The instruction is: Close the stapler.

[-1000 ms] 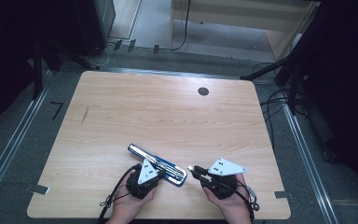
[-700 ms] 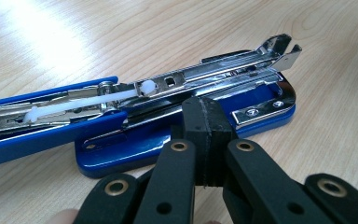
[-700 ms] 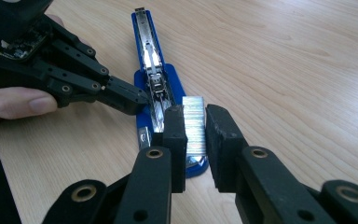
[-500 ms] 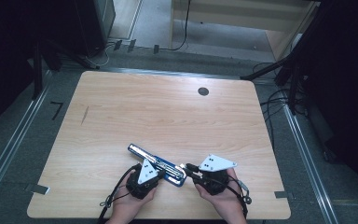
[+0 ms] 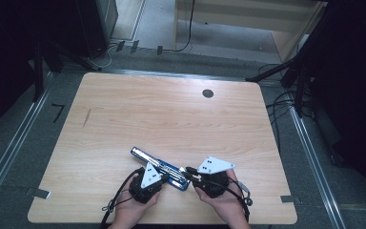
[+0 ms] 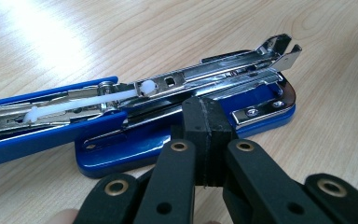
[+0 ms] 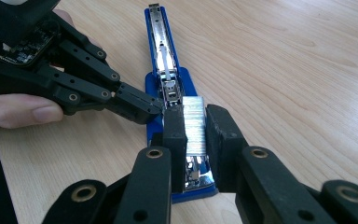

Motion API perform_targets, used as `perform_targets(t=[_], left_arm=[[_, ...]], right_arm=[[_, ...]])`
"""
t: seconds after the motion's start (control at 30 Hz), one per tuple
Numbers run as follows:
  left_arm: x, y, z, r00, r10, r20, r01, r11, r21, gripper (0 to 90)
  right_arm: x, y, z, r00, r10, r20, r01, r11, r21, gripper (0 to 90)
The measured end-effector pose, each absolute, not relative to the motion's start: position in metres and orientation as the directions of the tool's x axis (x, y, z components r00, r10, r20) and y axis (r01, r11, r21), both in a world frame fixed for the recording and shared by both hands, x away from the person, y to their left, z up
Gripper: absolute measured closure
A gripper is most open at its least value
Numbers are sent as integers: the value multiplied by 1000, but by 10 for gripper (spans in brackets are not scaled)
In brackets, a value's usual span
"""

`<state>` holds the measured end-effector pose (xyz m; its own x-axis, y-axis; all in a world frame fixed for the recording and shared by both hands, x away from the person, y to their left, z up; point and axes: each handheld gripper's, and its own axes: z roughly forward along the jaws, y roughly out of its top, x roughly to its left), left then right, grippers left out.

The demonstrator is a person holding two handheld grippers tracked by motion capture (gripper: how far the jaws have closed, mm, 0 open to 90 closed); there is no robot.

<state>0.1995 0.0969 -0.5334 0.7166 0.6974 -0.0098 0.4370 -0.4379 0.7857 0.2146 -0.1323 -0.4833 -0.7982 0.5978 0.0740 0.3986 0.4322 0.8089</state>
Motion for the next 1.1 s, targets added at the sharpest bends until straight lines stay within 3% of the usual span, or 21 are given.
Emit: perform_targets(t=[1.1], left_arm=[[199, 97, -534, 717, 697, -8, 434, -439, 787, 900]], right_arm=[[228, -106, -488, -826, 561, 47, 429, 573, 699, 795]])
